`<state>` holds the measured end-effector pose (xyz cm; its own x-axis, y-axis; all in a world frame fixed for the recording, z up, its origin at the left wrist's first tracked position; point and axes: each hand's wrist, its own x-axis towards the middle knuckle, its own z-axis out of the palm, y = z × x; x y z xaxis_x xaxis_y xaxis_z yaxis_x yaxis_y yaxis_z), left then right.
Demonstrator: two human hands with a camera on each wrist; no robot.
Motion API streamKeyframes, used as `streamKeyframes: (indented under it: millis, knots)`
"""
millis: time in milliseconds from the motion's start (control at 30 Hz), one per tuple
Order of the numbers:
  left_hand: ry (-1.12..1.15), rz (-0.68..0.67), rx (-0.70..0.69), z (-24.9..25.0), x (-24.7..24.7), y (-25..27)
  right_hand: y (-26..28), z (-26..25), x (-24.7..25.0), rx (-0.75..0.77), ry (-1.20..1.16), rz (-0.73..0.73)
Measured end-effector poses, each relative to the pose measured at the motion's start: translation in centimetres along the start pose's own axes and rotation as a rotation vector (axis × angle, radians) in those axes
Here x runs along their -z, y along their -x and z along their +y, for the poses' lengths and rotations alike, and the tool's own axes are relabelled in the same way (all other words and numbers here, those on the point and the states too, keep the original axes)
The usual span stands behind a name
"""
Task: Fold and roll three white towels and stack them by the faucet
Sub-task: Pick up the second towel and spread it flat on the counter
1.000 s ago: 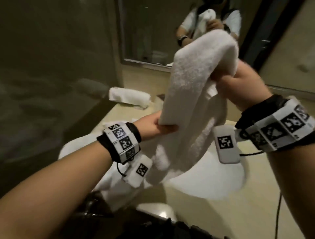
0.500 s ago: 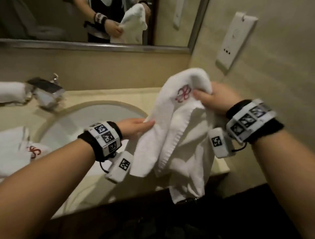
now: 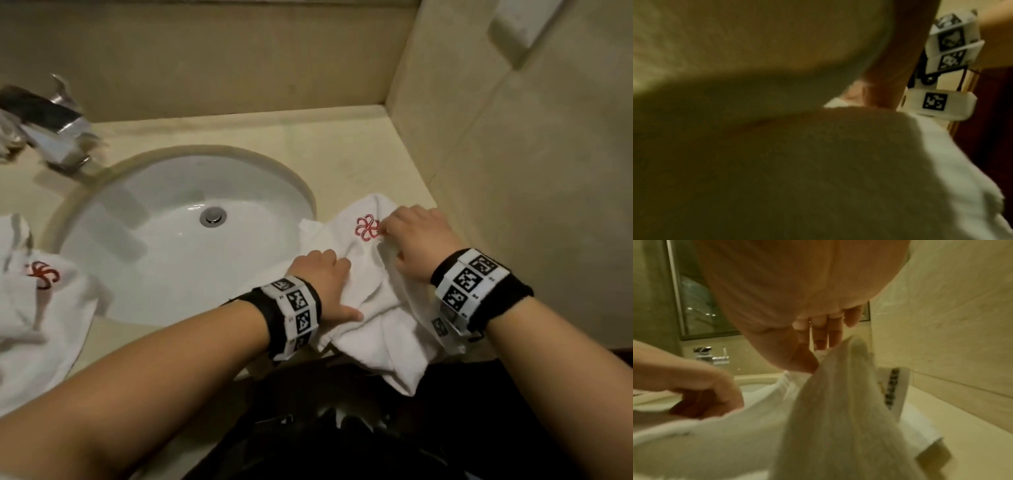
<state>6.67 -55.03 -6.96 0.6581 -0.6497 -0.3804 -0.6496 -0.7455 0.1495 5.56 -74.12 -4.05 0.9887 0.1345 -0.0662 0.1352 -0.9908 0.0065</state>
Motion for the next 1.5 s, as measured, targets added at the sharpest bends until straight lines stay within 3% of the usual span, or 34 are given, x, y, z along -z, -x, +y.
streamKeyframes:
  millis: [200, 300, 400, 500, 633, 733, 800, 900, 1067, 1133, 1233, 1333, 1500]
  knots:
    - [0.027, 0.105, -0.018, 1.3, 1.3, -0.7, 0.0, 0.1, -1.6, -0.032, 0.11, -0.139]
    - [0.301, 0.141, 0.012, -0.5, 3.8, 0.0, -0.5, 0.2, -1.2, -0.023, 0.11, -0.092]
    - [0.521, 0.256, -0.044, -2.3, 7.5, 1.9, -1.4, -0.7, -0.4, 0.02, 0.099, 0.01]
    - [0.39, 0.335, -0.01, -4.7, 10.4, 3.4, -2.7, -1.4, 1.2, -0.036, 0.004, 0.062]
    - [0.077, 0.349, 0.223, -9.3, 10.8, 4.8, -2.8, 1.1, 2.4, -0.219, -0.056, -0.008]
    - [0.011, 0.349, 0.338, -12.6, 9.5, 5.4, -2.1, 3.1, 2.6, -0.365, -0.106, -0.103]
    - [0.027, 0.342, 0.402, -14.1, 8.5, 5.6, -1.8, 4.0, 3.1, -0.432, -0.164, -0.094]
    - [0.183, 0.379, 0.449, -15.3, 7.7, 5.4, -1.8, 5.2, 5.0, -0.53, -0.258, 0.0]
    - [0.969, 0.67, 0.475, -15.8, 11.5, 5.3, -3.0, 6.7, 11.1, -0.611, -0.533, 0.327]
    - [1.154, 0.753, 0.429, -16.0, 14.3, 5.3, -4.0, 7.1, 14.5, -0.607, -0.596, 0.506]
    - [1.238, 0.862, 0.323, -17.1, 19.1, 5.7, -5.9, 7.2, 20.0, -0.539, -0.461, 0.751]
    - [1.229, 0.925, 0.198, -19.8, 22.9, 5.3, -8.8, 7.3, 24.0, -0.491, -0.349, 0.867]
    - [1.054, 0.87, 0.302, -25.6, 22.0, -0.4, -16.0, 7.4, 20.8, -0.475, -0.261, 0.748]
